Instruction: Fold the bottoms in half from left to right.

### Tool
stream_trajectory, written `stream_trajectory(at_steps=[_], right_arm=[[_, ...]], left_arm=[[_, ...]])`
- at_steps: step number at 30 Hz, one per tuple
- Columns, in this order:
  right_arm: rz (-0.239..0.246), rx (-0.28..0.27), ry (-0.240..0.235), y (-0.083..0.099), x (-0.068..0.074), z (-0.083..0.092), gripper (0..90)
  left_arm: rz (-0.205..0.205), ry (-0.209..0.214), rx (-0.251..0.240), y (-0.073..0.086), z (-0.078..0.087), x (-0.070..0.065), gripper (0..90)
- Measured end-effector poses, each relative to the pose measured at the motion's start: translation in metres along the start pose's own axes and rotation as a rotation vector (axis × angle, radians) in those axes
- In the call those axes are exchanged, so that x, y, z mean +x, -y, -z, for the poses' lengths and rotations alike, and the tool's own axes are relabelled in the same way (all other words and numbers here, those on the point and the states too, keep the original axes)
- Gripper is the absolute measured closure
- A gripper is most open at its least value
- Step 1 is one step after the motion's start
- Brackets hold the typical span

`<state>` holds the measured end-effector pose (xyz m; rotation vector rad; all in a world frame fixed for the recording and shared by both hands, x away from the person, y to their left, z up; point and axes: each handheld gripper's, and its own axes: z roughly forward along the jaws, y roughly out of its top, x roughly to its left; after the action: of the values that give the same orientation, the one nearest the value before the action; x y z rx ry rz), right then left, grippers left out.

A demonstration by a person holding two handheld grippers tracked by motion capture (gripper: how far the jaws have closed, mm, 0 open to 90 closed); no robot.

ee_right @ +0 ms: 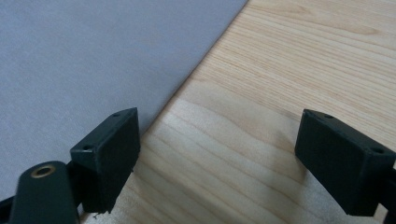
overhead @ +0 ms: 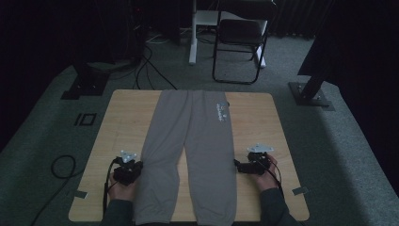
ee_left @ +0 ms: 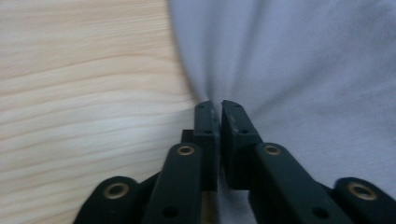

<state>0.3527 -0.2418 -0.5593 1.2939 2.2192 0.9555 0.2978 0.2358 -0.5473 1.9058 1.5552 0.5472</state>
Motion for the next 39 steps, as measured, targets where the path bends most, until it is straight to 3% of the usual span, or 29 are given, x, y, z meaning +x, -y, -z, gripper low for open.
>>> stream_trajectory(at_steps=[8, 11, 14, 16, 19, 23, 24, 25, 30, 33, 36, 39], right_arm=[[0.001, 0.0, -0.001, 0.005, 0.004, 0.005, 14.2], [0.001, 0.001, -0.003, 0.009, 0.006, 0.009, 14.2], [-0.001, -0.002, 0.002, 0.01, 0.007, 0.01, 14.9], [-0.005, -0.002, 0.006, 0.01, 0.008, 0.011, 14.9], [-0.011, -0.001, 0.011, 0.011, 0.008, 0.011, 14.9], [-0.013, -0.001, 0.013, 0.011, 0.008, 0.011, 14.9], [-0.013, -0.001, 0.013, 0.011, 0.008, 0.011, 14.9], [-0.013, -0.001, 0.013, 0.011, 0.008, 0.011, 14.9], [-0.013, 0.0, 0.013, 0.011, 0.008, 0.011, 14.9], [-0.013, -0.001, 0.013, 0.011, 0.008, 0.011, 14.9], [-0.013, 0.0, 0.012, 0.011, 0.008, 0.011, 14.9], [-0.014, 0.0, 0.013, 0.011, 0.008, 0.011, 15.0]], left_arm=[[0.034, -0.095, 0.017, 0.004, 0.008, 0.019, 88.3], [0.047, -0.086, 0.014, 0.004, 0.009, 0.021, 88.5], [0.013, -0.036, -0.037, -0.001, 0.014, 0.013, 88.7], [-0.032, -0.016, -0.071, -0.008, 0.02, 0.0, 88.7], [-0.104, 0.056, -0.132, -0.019, 0.025, -0.023, 88.8], [-0.2, 0.151, -0.162, -0.036, 0.024, -0.065, 88.8], [-0.2, 0.151, -0.162, -0.036, 0.024, -0.065, 88.8], [-0.26, 0.196, -0.166, -0.046, 0.021, -0.088, 88.8], [-0.379, 0.312, -0.178, -0.069, 0.014, -0.146, 88.8], [-0.454, 0.357, -0.186, -0.08, 0.01, -0.18, 89.0], [-0.488, 0.41, -0.193, -0.088, 0.007, -0.208, 89.1], [-0.472, 0.499, -0.205, -0.092, 0.005, -0.229, 89.1]])
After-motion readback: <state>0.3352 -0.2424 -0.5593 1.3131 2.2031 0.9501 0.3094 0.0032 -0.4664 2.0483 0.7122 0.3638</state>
